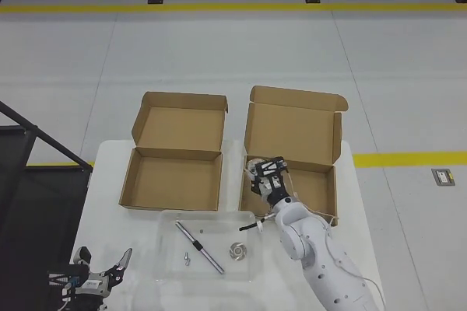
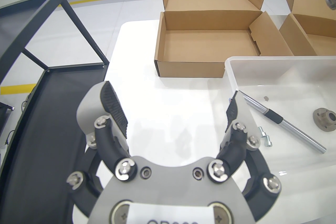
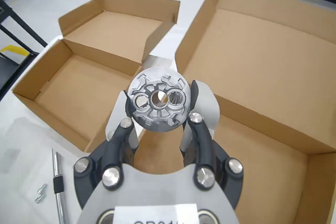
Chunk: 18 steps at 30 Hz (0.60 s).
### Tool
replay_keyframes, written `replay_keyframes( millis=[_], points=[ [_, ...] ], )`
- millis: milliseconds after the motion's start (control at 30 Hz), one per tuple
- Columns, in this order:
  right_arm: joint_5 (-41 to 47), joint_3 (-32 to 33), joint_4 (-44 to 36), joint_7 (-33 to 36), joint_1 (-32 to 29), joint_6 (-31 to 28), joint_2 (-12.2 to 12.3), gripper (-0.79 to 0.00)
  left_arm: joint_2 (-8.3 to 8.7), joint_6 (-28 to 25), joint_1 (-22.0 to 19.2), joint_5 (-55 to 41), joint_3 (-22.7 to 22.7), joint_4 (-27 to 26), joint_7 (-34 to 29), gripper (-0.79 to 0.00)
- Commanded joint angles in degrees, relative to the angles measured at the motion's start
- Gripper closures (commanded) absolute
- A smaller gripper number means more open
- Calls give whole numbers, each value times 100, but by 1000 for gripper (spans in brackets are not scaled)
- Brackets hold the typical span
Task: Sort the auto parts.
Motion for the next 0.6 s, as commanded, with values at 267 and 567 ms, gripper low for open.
replay_keyframes(
  millis=[267,567],
  points=[
    [-219,-169,1599,342,742,625,-152,0,0,0,0,0,0,0,0,-785],
    [36,-201,2278,656,1088,447,-255,0,0,0,0,0,0,0,0,-785]
  ],
)
